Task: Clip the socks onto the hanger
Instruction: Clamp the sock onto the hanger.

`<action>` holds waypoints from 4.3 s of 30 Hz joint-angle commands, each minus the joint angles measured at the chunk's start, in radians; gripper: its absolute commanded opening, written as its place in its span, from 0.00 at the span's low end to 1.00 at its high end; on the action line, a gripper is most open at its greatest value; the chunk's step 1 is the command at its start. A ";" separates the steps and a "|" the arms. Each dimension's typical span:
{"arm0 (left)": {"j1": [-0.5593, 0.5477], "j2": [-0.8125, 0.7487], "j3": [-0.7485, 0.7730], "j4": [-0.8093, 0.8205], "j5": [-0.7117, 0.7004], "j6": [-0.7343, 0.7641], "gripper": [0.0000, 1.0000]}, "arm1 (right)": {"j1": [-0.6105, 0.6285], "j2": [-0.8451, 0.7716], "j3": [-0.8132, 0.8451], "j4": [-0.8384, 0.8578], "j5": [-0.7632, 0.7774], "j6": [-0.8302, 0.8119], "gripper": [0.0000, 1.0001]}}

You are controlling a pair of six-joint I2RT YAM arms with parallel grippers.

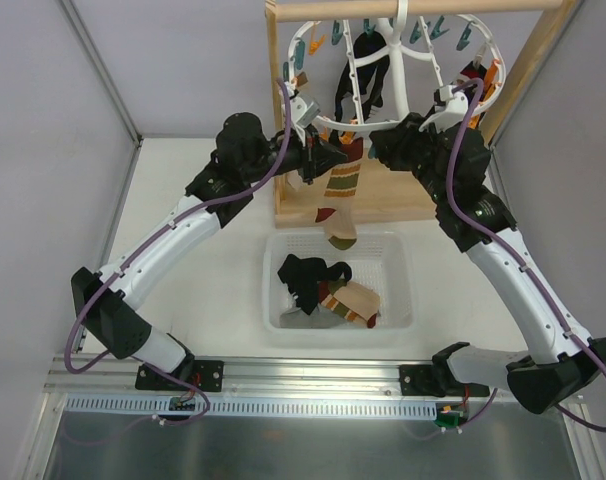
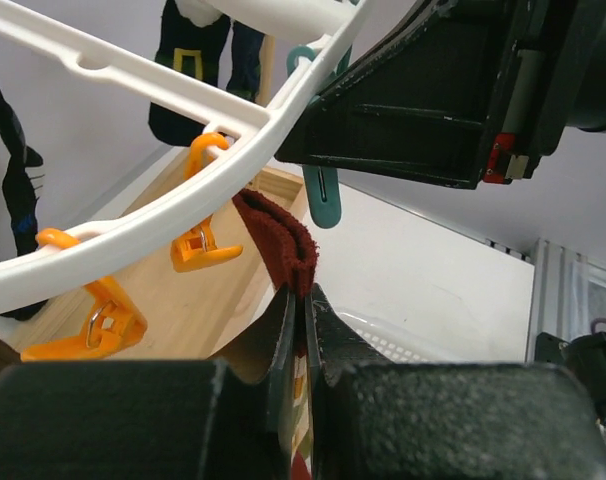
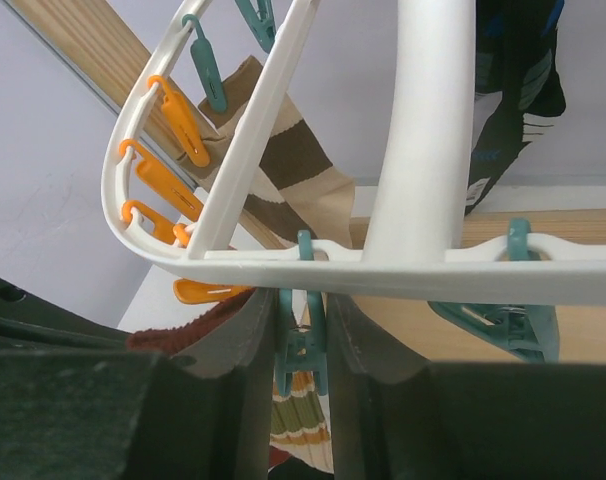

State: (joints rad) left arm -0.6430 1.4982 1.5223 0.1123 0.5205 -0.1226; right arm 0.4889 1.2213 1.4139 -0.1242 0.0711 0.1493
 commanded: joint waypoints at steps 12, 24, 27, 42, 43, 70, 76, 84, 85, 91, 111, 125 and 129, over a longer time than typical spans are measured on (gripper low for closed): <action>-0.201 0.054 0.044 -0.051 -0.546 0.172 0.00 | 0.005 0.006 0.045 -0.029 0.075 0.012 0.01; -0.261 0.091 0.090 -0.051 -0.654 0.209 0.00 | 0.007 0.017 0.043 -0.055 0.117 -0.010 0.01; -0.276 0.096 0.090 -0.051 -0.654 0.210 0.00 | 0.007 0.032 0.054 -0.063 0.128 -0.014 0.01; -0.310 0.103 0.105 -0.045 -0.671 0.228 0.00 | 0.011 0.038 0.059 -0.071 0.173 -0.020 0.01; -0.311 0.103 0.107 -0.045 -0.671 0.230 0.00 | 0.011 0.037 0.059 -0.071 0.176 -0.022 0.01; -0.336 0.080 0.067 -0.022 -0.665 0.232 0.00 | 0.020 0.034 0.049 -0.063 0.182 -0.034 0.01; -0.339 0.066 0.041 -0.008 -0.675 0.227 0.00 | 0.019 0.027 0.045 -0.063 0.183 -0.036 0.01; -0.339 0.059 0.030 -0.002 -0.677 0.233 0.00 | 0.020 0.027 0.042 -0.065 0.183 -0.036 0.01; -0.340 0.057 0.036 0.000 -0.675 0.233 0.00 | 0.022 0.027 0.042 -0.066 0.182 -0.036 0.01; -0.342 0.063 0.044 0.001 -0.724 0.238 0.00 | 0.022 0.024 0.042 -0.071 0.191 -0.045 0.01; -0.342 0.065 0.050 0.035 -0.709 0.242 0.00 | 0.025 0.026 0.033 -0.063 0.194 -0.040 0.01; -0.343 0.045 -0.004 0.049 -0.723 0.241 0.00 | 0.025 0.027 0.040 -0.063 0.207 -0.042 0.01; -0.343 0.043 -0.001 0.053 -0.721 0.245 0.00 | 0.025 0.030 0.039 -0.061 0.199 -0.039 0.01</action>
State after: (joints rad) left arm -0.9764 1.5890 1.5173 0.1013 -0.1936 0.1112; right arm 0.5133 1.2541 1.4380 -0.1795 0.2390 0.1040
